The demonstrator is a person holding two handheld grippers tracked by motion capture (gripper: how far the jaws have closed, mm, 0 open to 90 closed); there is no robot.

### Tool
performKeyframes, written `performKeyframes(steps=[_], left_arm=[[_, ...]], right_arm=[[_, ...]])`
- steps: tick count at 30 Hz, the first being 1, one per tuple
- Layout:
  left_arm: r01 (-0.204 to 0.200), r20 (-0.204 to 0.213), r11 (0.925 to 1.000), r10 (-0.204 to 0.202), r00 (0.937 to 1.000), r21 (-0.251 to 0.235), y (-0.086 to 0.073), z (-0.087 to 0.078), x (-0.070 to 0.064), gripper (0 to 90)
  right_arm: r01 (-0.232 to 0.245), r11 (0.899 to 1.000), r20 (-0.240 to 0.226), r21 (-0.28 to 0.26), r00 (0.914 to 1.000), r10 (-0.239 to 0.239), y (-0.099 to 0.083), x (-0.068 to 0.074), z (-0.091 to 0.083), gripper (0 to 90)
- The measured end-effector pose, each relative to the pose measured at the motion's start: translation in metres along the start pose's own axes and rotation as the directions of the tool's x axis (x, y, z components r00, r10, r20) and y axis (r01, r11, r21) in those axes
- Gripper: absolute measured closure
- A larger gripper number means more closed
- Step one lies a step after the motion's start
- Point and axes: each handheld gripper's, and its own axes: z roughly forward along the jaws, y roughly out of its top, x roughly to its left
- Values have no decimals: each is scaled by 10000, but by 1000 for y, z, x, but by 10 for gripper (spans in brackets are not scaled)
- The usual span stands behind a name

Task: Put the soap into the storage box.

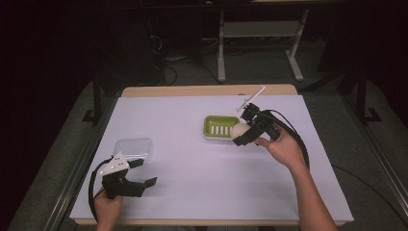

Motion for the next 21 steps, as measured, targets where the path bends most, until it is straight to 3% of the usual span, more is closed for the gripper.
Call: performKeyframes(steps=[9, 21], left_arm=[[-41, 8, 10000, 41, 10000, -29, 0, 0, -2, 129], [-51, 0, 10000, 51, 10000, -4, 0, 0, -1, 129]], right_arm=[[428, 9975, 177, 557, 9989, -438, 26, -1, 12, 222], [358, 9956, 332, 866, 9987, -388, 56, -6, 23, 222]])
